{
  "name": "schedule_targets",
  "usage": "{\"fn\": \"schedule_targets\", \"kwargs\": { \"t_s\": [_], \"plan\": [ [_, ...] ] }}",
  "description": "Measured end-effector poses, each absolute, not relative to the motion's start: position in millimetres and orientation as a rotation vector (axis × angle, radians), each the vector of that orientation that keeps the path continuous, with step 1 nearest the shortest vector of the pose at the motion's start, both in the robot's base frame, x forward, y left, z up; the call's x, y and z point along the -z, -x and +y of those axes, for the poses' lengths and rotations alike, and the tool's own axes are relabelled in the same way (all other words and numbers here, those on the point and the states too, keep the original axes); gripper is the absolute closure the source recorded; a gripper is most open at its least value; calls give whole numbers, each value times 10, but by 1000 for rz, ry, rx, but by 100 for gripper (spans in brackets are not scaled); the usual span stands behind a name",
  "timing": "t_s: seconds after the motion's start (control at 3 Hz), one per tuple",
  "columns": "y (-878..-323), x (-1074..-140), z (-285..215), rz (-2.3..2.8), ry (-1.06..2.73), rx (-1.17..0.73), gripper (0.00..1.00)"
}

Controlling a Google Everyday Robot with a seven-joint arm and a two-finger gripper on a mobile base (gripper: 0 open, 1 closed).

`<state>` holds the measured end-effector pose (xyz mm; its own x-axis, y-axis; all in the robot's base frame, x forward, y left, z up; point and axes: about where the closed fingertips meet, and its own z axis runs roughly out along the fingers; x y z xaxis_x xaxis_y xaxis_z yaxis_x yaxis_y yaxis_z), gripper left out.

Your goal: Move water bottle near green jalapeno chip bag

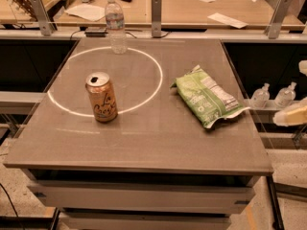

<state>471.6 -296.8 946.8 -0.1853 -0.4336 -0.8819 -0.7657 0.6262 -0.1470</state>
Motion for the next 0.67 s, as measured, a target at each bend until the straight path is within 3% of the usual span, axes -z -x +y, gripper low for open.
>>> {"fn": "schedule_targets", "kwargs": {
  "t_s": [0.67],
  "plan": [
    [-5177, -9318, -3073, 1919, 654, -375, 0]
  ]
}}
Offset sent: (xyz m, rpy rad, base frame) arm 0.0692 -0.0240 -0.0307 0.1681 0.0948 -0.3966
